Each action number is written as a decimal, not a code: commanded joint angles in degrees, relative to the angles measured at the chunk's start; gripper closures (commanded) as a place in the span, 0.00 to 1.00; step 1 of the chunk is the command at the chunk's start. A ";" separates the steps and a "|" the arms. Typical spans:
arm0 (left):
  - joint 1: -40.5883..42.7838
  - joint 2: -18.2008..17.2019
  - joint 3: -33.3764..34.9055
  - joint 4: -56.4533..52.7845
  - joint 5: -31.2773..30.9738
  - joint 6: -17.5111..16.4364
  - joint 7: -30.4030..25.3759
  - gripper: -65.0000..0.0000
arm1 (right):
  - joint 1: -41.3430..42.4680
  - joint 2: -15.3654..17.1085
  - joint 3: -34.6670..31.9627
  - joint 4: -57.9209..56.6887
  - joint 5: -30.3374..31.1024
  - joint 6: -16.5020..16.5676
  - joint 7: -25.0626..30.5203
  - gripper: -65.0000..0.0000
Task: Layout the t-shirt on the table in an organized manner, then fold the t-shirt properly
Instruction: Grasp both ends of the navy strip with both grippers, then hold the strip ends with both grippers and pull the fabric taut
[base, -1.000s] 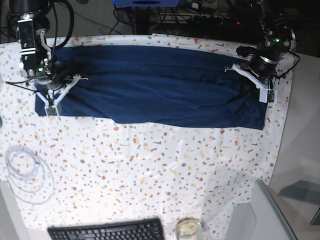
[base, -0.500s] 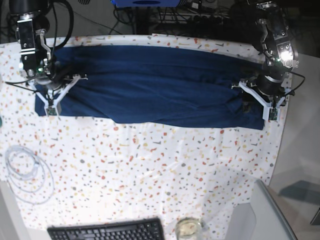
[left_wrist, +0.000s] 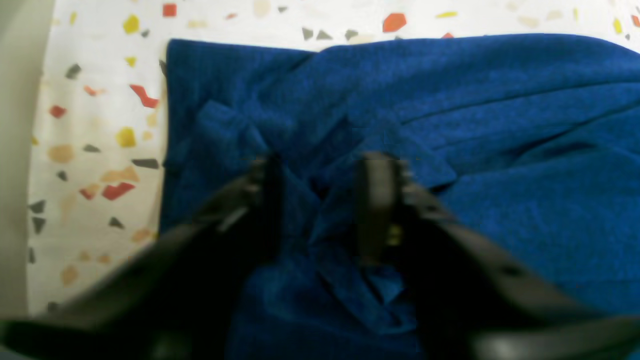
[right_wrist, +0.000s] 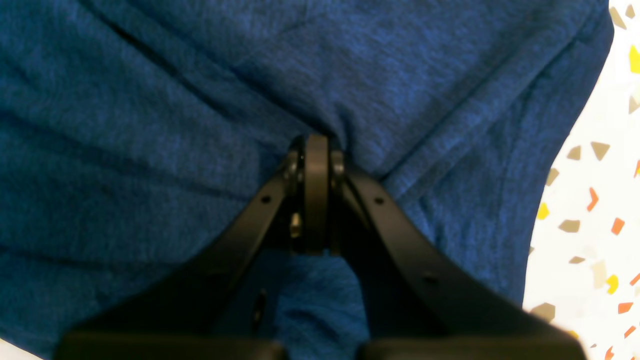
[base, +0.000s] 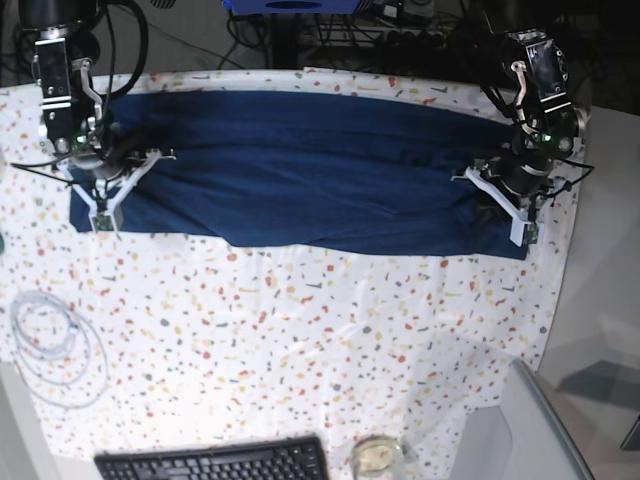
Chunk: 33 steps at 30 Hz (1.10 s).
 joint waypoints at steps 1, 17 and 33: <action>-0.96 -0.52 -0.09 -0.01 -0.40 0.12 -1.00 0.81 | 0.21 0.54 0.24 0.55 -0.34 -0.05 -0.51 1.00; -1.22 -0.43 -5.10 0.34 -0.40 0.20 -1.00 1.00 | 0.48 0.62 0.24 0.20 -0.34 -0.05 -0.51 1.00; -0.08 3.35 -6.60 7.82 0.21 0.12 0.67 1.00 | 0.48 0.45 -0.03 0.11 -0.34 -0.05 -0.51 1.00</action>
